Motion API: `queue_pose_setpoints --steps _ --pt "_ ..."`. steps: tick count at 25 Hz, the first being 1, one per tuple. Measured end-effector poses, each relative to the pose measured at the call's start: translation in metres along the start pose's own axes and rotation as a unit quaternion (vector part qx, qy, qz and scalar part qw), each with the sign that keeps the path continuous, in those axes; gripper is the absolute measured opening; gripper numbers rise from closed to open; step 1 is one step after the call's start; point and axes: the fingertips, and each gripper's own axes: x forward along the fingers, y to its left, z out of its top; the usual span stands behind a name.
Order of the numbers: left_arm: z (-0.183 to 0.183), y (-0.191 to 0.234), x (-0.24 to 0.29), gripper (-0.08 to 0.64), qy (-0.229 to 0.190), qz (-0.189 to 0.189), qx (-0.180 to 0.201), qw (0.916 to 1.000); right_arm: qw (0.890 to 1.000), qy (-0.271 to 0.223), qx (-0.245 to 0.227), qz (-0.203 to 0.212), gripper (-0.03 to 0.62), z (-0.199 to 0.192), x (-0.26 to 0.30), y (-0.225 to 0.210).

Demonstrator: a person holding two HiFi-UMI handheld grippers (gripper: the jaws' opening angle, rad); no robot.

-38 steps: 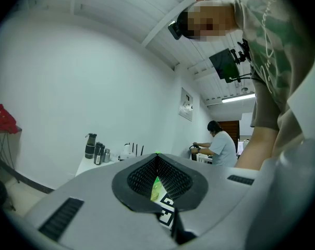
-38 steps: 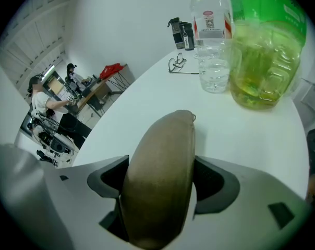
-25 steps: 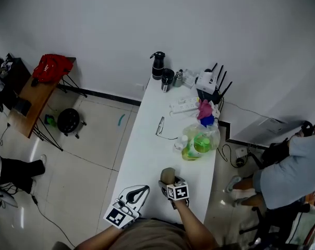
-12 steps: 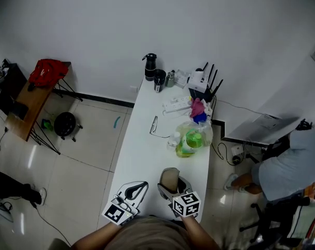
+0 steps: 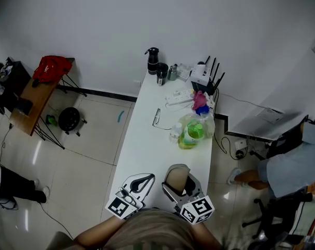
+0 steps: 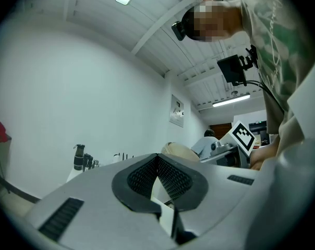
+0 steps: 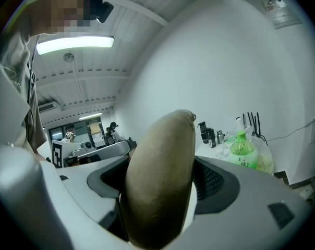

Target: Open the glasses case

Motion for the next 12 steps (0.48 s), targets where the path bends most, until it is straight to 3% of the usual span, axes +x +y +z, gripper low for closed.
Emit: queue_pose_setpoints --steps 12 --pt "0.006 -0.023 0.011 -0.011 -0.007 -0.02 -0.012 0.9997 1.0 -0.017 -0.002 -0.02 0.38 0.015 -0.03 -0.007"
